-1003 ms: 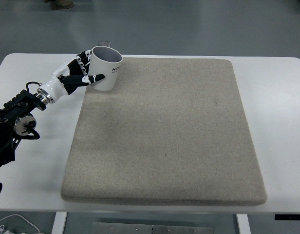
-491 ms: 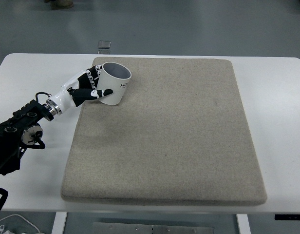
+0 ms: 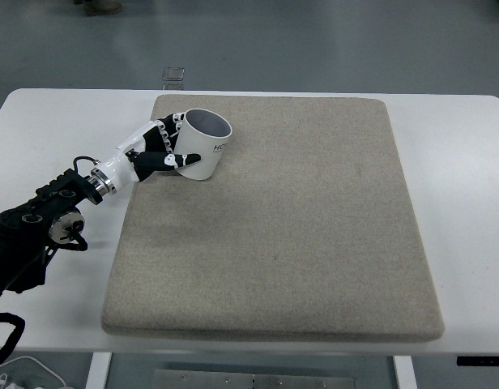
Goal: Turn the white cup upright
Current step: 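Lower the upright mug onto the pad with the left hand, then open the left hand and withdraw it from the mug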
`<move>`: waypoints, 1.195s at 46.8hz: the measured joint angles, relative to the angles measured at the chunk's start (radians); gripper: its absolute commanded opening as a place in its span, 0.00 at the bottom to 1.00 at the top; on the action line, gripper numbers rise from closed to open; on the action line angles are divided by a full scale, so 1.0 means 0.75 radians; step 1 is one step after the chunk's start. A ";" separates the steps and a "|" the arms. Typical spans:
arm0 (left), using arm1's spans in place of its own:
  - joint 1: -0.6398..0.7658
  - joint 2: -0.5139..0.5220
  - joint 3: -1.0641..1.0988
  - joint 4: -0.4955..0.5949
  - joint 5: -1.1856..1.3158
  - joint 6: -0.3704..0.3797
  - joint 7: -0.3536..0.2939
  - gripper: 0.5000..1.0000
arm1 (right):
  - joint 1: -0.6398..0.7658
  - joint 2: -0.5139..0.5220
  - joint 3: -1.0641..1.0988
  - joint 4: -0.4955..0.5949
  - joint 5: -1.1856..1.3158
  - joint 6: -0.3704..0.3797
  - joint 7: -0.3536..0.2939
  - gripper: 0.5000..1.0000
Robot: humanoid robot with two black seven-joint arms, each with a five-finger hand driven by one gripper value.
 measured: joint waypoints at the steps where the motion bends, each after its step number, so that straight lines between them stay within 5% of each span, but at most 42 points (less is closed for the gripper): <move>1: 0.000 0.000 0.003 0.000 0.001 0.000 0.000 0.74 | 0.000 0.000 0.000 0.000 0.000 0.000 0.000 0.86; 10: 0.000 -0.001 0.006 0.000 0.001 0.009 0.000 0.99 | 0.001 0.000 0.000 0.000 0.000 0.000 0.000 0.86; 56: -0.033 0.042 -0.021 -0.016 -0.033 0.008 0.000 1.00 | -0.001 0.000 0.000 0.005 -0.002 -0.002 0.000 0.86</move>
